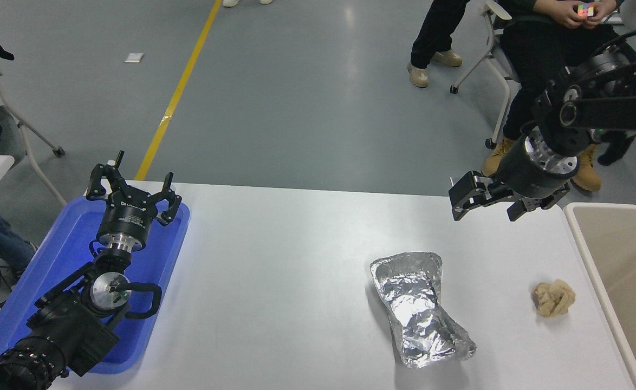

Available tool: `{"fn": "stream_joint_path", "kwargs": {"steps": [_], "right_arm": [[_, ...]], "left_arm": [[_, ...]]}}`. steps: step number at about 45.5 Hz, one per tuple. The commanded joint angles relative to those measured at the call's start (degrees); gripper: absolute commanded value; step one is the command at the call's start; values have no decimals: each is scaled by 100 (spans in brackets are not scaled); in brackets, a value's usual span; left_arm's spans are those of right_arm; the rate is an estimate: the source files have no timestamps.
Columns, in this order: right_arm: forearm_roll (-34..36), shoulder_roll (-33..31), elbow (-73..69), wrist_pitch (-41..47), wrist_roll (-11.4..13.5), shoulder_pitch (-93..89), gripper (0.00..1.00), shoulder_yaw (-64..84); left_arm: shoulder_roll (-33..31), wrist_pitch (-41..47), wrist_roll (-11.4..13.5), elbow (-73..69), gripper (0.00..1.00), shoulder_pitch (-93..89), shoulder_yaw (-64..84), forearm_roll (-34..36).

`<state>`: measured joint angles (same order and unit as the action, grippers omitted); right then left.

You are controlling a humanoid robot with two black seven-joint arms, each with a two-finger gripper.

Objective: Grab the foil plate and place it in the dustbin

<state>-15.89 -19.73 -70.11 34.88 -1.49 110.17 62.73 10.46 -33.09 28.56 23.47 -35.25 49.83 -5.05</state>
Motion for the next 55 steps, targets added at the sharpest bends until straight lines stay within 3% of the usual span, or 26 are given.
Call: {"fn": "stream_joint_path", "kwargs": {"steps": [1,15,27,55], "right_arm": [[-29,48,23,-438,0,-557,100,-23],[-72,110,524,-966,0,-1946,100,-410],[-811,303,946,-1300,-18,-2843,100,-955],[-828,760,1245,-1423,-44,-3195,100,-990]], "left_arm": [[0,-5,0,0,100,0,0,4],[0,-5,0,0,100,0,0,4],[0,4,0,0,100,0,0,4],[0,-5,0,0,100,0,0,4]]}}
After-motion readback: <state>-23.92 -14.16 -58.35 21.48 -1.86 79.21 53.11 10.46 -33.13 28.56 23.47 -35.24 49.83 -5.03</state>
